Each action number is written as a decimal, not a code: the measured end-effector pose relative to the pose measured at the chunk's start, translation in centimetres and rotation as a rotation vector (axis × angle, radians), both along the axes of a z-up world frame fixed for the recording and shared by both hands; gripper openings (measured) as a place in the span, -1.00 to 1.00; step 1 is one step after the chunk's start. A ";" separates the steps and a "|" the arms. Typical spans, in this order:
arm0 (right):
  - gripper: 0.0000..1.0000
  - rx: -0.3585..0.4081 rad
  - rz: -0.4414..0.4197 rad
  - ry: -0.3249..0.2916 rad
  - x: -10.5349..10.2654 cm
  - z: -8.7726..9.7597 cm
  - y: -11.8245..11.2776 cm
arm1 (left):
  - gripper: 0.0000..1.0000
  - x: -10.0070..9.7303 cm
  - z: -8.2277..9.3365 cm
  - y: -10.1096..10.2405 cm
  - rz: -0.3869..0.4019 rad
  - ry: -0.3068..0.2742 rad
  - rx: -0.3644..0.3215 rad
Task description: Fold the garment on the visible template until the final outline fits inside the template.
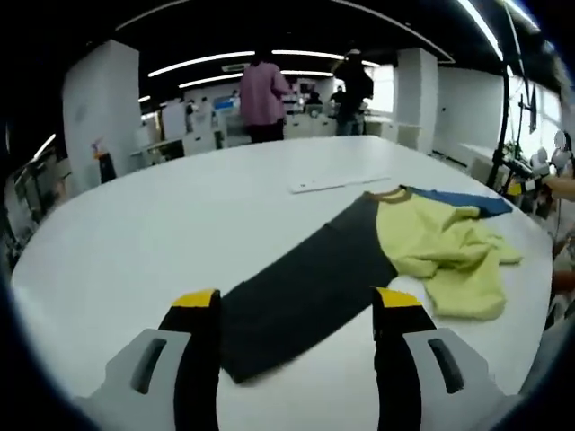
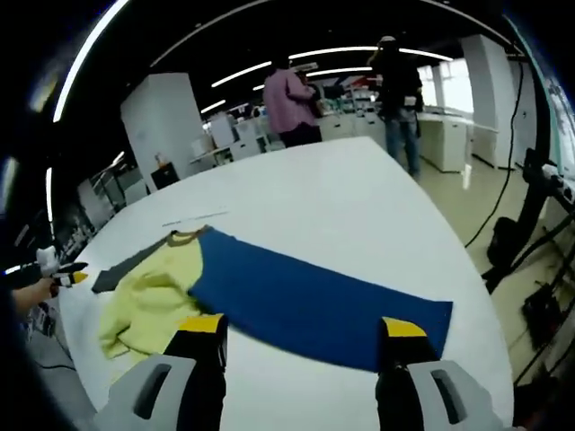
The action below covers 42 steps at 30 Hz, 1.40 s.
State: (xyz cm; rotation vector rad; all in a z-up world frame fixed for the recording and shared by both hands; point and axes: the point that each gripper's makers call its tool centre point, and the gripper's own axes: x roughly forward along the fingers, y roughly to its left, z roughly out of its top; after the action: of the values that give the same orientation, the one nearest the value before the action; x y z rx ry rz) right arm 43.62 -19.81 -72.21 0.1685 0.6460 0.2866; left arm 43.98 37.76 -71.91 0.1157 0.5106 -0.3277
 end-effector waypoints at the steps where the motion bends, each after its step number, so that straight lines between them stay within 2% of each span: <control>1: 0.33 0.008 0.013 0.000 -0.2 0.1 0.5 | 0.33 -0.2 -0.1 -0.4 -0.014 0.000 0.000; 6: 0.34 0.023 0.095 -0.002 -1.2 0.2 3.1 | 0.35 -1.4 -0.3 -3.3 -0.076 0.000 -0.063; 11: 0.36 0.029 0.221 0.003 -2.9 0.1 6.6 | 0.35 -2.6 -0.9 -5.9 -0.176 -0.003 -0.049; 15: 0.39 0.047 0.304 0.018 -4.3 -0.3 9.0 | 0.30 -2.9 -1.7 -6.8 -0.221 0.006 -0.070; 20: 0.38 0.040 0.416 0.038 -6.4 -1.2 12.0 | 0.24 -3.8 -3.0 -8.2 -0.285 0.028 -0.048; 29: 0.25 0.024 0.516 0.078 -8.7 -3.8 15.0 | 0.06 -4.2 -5.2 -10.1 -0.349 0.064 -0.044; 34: 0.15 0.017 0.547 0.091 -9.2 -5.1 15.6 | -0.04 -4.0 -5.7 -11.2 -0.381 0.063 -0.077; 42: -0.10 -0.014 0.585 0.099 -10.6 -6.4 16.9 | -0.21 -4.1 -7.0 -12.3 -0.401 0.087 -0.064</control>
State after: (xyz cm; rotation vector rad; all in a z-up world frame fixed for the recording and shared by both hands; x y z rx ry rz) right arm 33.01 -2.91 -78.61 -0.0252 0.7879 0.8398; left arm 39.86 25.46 -78.93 0.1424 0.5613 -0.7431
